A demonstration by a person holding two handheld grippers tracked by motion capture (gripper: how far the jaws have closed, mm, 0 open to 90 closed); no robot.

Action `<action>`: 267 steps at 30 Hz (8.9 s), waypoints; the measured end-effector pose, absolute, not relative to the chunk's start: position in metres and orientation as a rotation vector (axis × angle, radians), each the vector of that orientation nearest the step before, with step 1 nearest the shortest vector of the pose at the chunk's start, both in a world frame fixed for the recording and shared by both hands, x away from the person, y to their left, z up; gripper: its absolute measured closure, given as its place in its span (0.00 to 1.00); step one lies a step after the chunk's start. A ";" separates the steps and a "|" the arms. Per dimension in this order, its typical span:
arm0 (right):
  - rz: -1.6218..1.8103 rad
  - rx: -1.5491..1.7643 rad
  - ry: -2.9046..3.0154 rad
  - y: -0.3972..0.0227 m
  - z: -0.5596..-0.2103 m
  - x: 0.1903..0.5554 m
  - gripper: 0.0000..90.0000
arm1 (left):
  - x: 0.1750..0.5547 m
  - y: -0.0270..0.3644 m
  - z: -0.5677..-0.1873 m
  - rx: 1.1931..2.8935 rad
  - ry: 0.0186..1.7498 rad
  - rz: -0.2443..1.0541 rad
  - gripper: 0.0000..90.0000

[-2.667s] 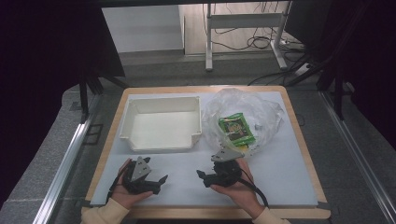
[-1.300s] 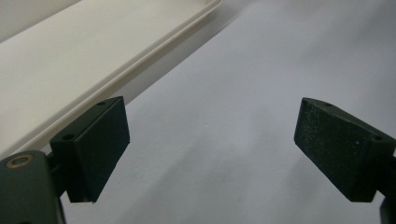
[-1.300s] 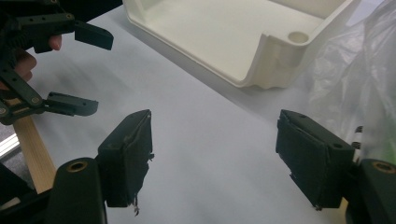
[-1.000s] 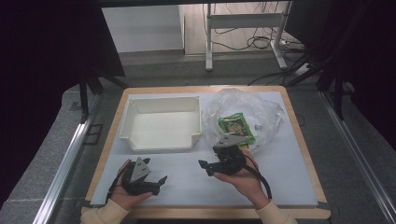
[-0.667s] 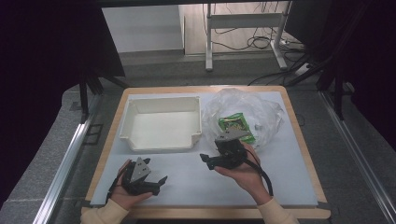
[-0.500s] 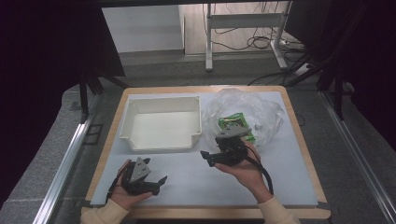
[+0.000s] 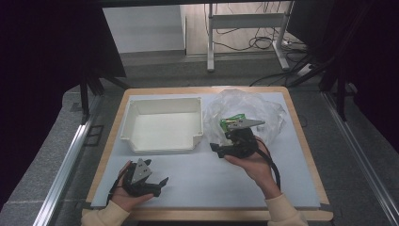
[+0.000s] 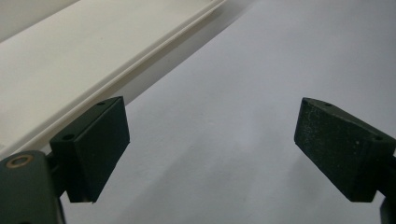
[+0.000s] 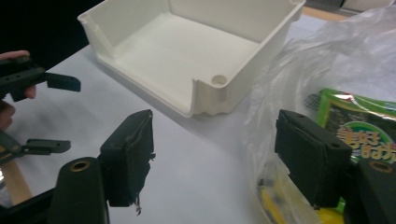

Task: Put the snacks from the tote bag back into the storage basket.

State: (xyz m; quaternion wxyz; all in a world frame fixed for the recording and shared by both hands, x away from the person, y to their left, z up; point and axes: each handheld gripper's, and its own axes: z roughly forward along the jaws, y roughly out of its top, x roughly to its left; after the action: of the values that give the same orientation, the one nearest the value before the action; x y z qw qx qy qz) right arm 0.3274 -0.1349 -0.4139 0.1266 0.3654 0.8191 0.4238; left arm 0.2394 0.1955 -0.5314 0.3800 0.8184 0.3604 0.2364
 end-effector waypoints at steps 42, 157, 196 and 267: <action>1.127 1.256 2.250 -0.169 -0.406 0.365 0.31 | 0.243 0.192 -0.535 2.127 0.829 0.545 0.11; 0.524 1.803 2.327 -0.194 -0.487 0.500 0.96 | 0.243 0.195 -0.534 2.104 0.862 0.565 0.12; 0.872 1.700 2.189 -0.222 -0.439 0.463 1.00 | 0.243 0.196 -0.534 2.120 0.857 0.572 0.12; 1.357 1.517 2.081 -0.229 -0.382 0.431 1.00 | 0.243 0.194 -0.534 2.129 0.867 0.581 0.11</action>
State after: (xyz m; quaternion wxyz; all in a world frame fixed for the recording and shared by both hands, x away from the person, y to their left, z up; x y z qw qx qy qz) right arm 0.4309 -0.2292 -0.3817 0.1150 0.5177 0.7102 0.4630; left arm 0.2425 0.1940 -0.5343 0.3758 0.8321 0.3387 0.2273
